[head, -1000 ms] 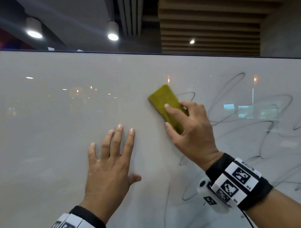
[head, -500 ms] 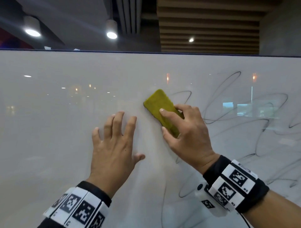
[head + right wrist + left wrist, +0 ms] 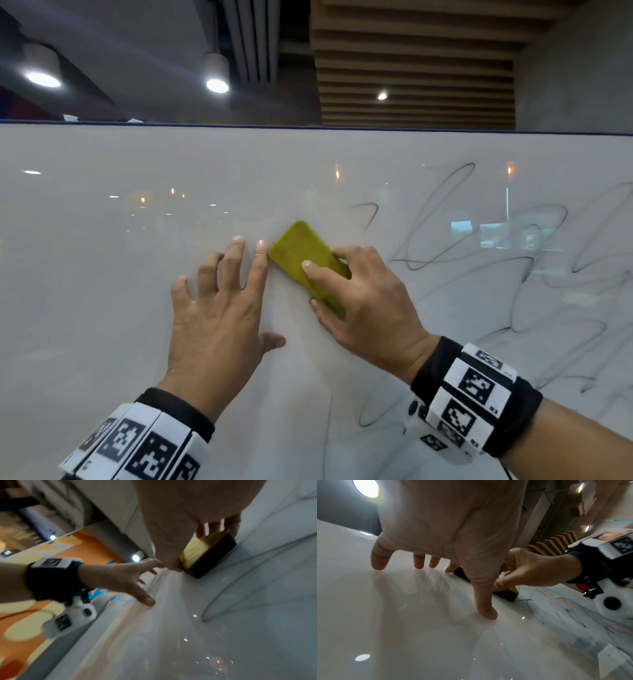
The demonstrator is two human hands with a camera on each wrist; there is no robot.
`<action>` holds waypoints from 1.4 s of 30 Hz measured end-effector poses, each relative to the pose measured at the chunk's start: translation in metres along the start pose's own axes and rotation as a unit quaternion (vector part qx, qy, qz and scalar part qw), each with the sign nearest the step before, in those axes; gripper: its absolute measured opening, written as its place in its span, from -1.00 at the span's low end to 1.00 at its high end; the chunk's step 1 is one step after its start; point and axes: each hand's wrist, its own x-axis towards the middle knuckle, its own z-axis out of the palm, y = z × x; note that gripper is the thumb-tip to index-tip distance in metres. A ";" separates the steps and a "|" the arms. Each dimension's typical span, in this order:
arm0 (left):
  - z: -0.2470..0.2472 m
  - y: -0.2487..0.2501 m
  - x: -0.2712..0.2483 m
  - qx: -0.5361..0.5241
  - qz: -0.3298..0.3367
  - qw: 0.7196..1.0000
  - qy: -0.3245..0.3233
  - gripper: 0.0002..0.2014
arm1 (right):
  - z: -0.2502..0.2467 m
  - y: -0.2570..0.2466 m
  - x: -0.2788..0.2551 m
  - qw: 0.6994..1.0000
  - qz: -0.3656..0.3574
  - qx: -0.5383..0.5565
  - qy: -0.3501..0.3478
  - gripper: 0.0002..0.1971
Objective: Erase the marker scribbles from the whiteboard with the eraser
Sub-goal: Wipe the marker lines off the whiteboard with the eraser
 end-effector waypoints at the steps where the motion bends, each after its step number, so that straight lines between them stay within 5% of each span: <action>1: 0.000 0.000 0.000 0.000 0.000 1.000 0.000 0.30 | -0.003 0.005 0.001 1.000 -0.017 -0.005 -0.013 -0.57; 7: -0.002 0.002 -0.001 0.006 -0.009 1.000 -0.017 0.30 | -0.010 0.031 0.020 0.991 0.114 0.003 0.071 -0.55; 16: -0.002 0.004 -0.002 0.006 -0.014 1.000 -0.016 0.30 | -0.015 0.041 0.014 0.998 0.058 -0.013 0.036 -0.56; 21: -0.003 0.005 -0.002 0.000 -0.029 0.999 -0.025 0.30 | -0.008 0.027 0.011 0.986 0.143 0.019 0.086 -0.54; 25: -0.004 0.007 -0.002 -0.008 -0.042 0.998 -0.034 0.30 | 0.005 -0.002 -0.013 0.999 -0.033 0.029 -0.018 -0.55; 27: -0.007 0.010 -0.003 -0.003 -0.052 0.997 -0.058 0.28 | -0.003 0.015 -0.005 0.999 -0.031 0.021 -0.017 -0.56; 32: -0.020 0.024 -0.001 -0.021 -0.082 0.992 -0.093 0.03 | -0.014 0.047 0.017 0.981 0.163 0.045 0.095 -0.54; 38: -0.043 0.067 0.032 -0.233 -0.058 0.971 0.015 -0.51 | -0.007 0.012 -0.001 0.988 0.124 0.094 0.018 -0.55; 42: -0.046 0.087 0.058 -0.245 -0.072 0.967 -0.002 -0.44 | -0.013 0.018 -0.007 0.983 0.083 0.154 -0.047 -0.65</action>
